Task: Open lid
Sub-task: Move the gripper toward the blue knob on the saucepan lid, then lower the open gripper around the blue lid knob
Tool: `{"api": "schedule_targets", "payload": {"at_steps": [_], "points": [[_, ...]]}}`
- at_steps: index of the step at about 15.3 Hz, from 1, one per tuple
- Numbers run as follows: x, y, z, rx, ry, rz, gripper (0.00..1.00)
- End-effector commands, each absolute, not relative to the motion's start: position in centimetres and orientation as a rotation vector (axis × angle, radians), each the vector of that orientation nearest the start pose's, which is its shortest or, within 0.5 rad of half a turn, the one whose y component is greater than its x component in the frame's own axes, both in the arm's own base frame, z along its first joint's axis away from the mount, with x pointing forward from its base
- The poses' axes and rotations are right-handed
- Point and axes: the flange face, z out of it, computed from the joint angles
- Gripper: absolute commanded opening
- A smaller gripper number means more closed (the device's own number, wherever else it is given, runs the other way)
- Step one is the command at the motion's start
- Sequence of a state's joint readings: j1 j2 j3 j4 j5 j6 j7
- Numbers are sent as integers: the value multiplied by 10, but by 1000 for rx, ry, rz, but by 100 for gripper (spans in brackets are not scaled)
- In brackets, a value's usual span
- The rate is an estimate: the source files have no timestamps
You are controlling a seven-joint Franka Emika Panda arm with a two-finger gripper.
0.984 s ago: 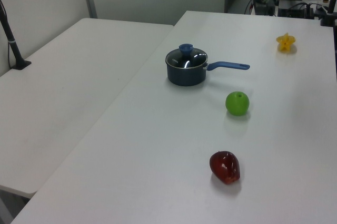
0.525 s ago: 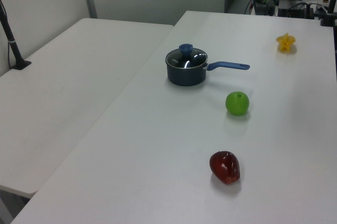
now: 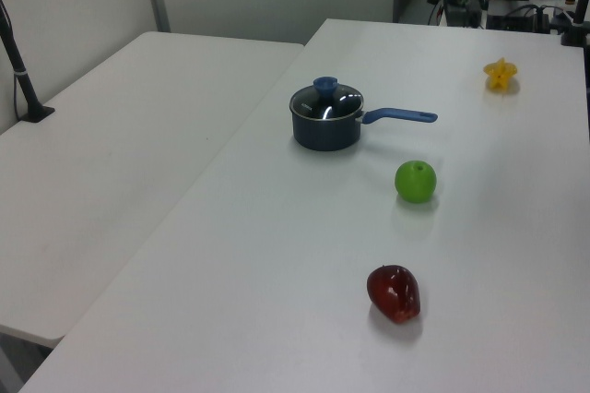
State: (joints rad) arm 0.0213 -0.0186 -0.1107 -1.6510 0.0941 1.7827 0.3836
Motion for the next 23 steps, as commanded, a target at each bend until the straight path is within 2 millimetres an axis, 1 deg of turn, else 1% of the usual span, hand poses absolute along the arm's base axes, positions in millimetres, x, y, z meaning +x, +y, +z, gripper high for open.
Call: {"api": "schedule_targets", "payload": {"at_steps": [1,3,4,5,7,8,9,10,11,12,14,15,17,19,20,23], "points": [[601,-19,591,-2877,866,-281,100],[629,-3,559,-2866,1012,-370,100],[643,3,546,-2858,1093,-438,100],[658,10,538,-2854,1155,-507,100],[681,16,515,-2873,1222,-560,100],[691,18,508,-2875,1226,-580,100],[702,24,504,-2861,1227,-609,100],[711,25,499,-2823,1282,-630,100],[715,24,497,-2796,1337,-650,100],[717,26,492,-2814,1363,-687,100],[720,38,480,-2839,1388,-743,100],[725,40,472,-2815,1405,-762,100],[734,40,471,-2749,1447,-806,100],[738,38,465,-2747,1469,-825,100],[741,39,465,-2735,1484,-846,100],[753,47,457,-2713,1485,-906,100]]}}
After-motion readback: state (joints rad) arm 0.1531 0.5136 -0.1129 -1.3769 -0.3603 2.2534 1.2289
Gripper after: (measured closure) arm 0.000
